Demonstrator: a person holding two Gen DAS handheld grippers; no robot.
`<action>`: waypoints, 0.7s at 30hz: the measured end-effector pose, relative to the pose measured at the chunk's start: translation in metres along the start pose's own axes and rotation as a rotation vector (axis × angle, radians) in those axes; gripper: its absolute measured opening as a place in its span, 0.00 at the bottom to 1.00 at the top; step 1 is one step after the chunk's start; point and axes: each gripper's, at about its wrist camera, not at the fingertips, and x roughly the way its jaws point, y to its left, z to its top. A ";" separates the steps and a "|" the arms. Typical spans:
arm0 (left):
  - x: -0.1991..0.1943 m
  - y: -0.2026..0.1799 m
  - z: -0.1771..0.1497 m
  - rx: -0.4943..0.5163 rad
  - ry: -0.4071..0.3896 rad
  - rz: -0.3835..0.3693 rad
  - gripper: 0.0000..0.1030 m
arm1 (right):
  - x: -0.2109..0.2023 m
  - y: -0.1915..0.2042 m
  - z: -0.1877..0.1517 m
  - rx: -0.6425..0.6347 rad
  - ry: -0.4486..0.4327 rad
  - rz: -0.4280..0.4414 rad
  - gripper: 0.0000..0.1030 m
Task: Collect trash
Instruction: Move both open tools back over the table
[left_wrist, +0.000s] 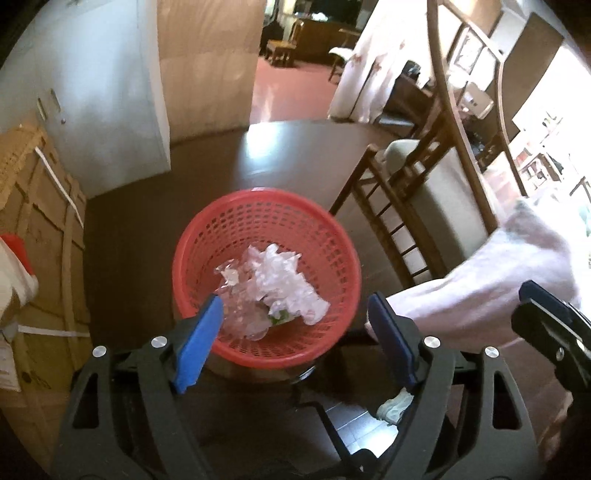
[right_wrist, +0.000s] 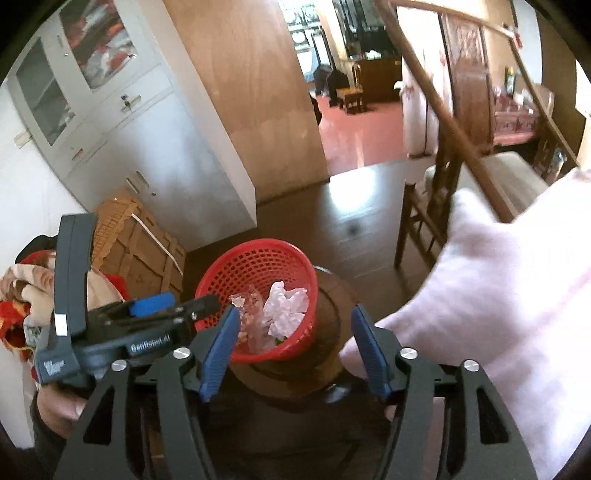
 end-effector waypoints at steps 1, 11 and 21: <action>-0.006 -0.005 -0.001 0.008 -0.010 0.001 0.79 | -0.010 -0.002 -0.002 -0.005 -0.013 -0.007 0.66; -0.064 -0.074 -0.018 0.164 -0.094 -0.072 0.92 | -0.104 -0.032 -0.037 0.012 -0.120 -0.110 0.85; -0.103 -0.205 -0.048 0.420 -0.126 -0.235 0.93 | -0.232 -0.123 -0.108 0.211 -0.276 -0.342 0.92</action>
